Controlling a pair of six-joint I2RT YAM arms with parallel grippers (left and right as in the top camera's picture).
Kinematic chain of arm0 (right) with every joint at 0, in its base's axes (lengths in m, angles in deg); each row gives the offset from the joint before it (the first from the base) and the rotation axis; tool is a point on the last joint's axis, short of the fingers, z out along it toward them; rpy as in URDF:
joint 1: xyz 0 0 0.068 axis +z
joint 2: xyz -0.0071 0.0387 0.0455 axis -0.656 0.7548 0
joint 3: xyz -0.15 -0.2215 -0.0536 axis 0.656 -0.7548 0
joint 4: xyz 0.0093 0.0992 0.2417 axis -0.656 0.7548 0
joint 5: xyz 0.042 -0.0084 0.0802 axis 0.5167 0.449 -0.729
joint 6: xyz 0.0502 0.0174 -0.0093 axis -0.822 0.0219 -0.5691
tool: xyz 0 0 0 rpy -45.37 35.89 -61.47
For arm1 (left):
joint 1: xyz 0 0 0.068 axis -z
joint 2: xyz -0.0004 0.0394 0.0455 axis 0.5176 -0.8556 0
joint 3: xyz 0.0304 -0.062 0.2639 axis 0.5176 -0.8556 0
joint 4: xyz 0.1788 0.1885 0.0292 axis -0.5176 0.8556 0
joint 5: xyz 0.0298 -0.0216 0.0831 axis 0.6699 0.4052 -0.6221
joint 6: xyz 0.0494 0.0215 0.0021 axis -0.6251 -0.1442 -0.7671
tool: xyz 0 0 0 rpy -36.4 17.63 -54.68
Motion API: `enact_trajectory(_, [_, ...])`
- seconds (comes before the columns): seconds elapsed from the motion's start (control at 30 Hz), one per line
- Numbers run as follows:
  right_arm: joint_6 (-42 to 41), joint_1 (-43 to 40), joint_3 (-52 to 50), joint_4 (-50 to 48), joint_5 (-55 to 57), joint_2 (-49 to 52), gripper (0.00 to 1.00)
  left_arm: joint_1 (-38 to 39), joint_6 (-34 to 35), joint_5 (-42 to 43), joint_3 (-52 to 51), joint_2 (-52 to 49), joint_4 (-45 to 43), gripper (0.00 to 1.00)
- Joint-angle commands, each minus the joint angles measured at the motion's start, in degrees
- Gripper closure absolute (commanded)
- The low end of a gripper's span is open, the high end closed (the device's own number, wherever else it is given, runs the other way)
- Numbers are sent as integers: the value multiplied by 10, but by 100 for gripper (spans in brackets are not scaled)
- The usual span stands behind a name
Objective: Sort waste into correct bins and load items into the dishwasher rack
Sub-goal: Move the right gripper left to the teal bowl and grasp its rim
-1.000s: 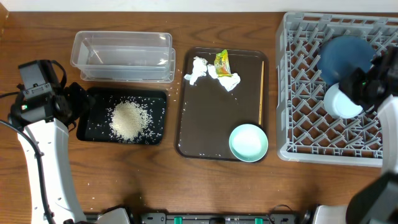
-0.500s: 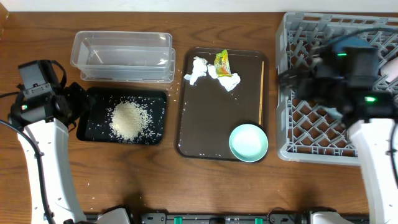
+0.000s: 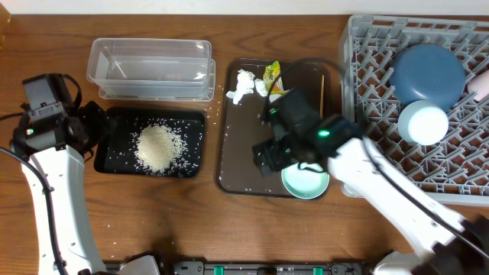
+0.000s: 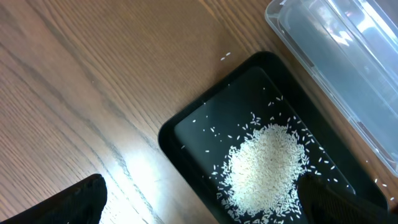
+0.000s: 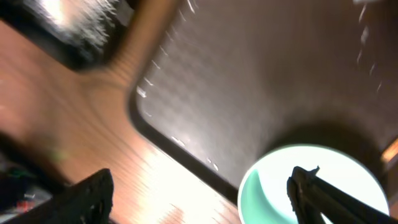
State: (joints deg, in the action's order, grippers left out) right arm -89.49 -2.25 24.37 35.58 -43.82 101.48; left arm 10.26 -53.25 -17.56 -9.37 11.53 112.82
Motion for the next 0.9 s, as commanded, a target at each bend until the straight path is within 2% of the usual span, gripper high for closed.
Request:
enact_trajectory(0.0, [-59, 29, 1, 37, 67, 54, 20, -2, 1, -7, 12, 3, 2, 0])
enact_trajectory(0.07, [-68, 35, 1, 63, 71, 75, 20, -2, 1, -7, 12, 3, 2, 0])
enact_trajectory(0.2, [-73, 36, 1, 101, 71, 106, 29, -2, 1, -7, 12, 3, 2, 0])
enact_trajectory(0.4, [-72, 37, -4, 101, 71, 139, 55, -2, 1, -7, 12, 3, 2, 0])
enact_trajectory(0.67, [-73, 43, -12, 64, 71, 162, 58, -2, 1, -7, 12, 3, 2, 0])
enact_trajectory(0.73, [-73, 44, -19, 57, 76, 163, 62, -2, 1, -7, 12, 3, 2, 0])
enact_trajectory(0.87, [-80, 44, -22, 55, 99, 163, 79, -2, 1, -7, 12, 3, 2, 0])
